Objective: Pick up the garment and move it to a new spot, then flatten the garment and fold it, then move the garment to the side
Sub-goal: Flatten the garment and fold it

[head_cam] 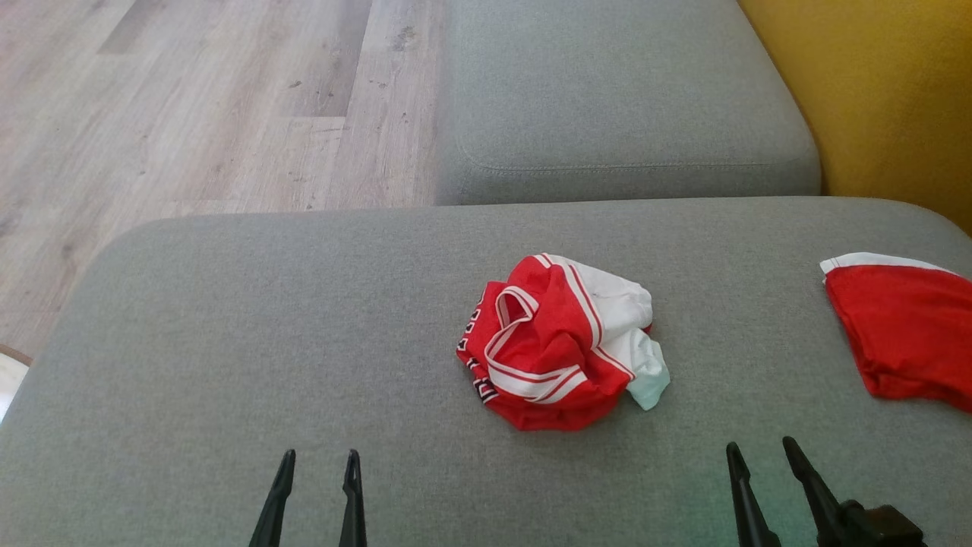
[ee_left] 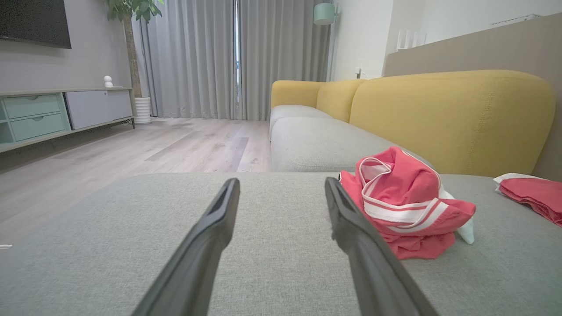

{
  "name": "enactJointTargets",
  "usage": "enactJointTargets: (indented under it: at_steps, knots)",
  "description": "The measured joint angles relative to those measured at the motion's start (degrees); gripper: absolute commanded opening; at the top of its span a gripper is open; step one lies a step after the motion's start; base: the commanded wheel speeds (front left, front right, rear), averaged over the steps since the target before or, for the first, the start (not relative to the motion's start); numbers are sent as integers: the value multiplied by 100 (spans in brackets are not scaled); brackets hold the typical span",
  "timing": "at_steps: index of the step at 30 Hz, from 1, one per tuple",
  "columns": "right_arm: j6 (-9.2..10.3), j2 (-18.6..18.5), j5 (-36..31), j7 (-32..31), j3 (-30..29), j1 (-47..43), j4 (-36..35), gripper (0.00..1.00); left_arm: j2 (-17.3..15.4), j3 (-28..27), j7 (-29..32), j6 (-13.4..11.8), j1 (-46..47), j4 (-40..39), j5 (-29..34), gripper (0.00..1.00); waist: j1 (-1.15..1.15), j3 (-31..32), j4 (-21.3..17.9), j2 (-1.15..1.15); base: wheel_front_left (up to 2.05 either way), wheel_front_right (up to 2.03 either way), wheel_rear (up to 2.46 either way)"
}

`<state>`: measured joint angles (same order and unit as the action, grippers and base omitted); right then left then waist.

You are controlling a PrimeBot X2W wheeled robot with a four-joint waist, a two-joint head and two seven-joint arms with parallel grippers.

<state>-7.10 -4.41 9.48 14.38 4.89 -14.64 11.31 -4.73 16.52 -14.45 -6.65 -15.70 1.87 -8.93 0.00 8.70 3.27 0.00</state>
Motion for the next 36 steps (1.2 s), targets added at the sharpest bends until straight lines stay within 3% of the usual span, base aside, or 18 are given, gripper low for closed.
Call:
enactJointTargets:
  at_steps: [16,36]
  knots:
    - [0,24,2,0,0,0,0,100,77,-138,0,192,-2,41,162,100,0,5,-49,0,0,0,0]
    - [0,30,2,0,8,5,-1,100,98,-162,0,187,-3,77,192,100,0,-65,-72,0,0,0,0]
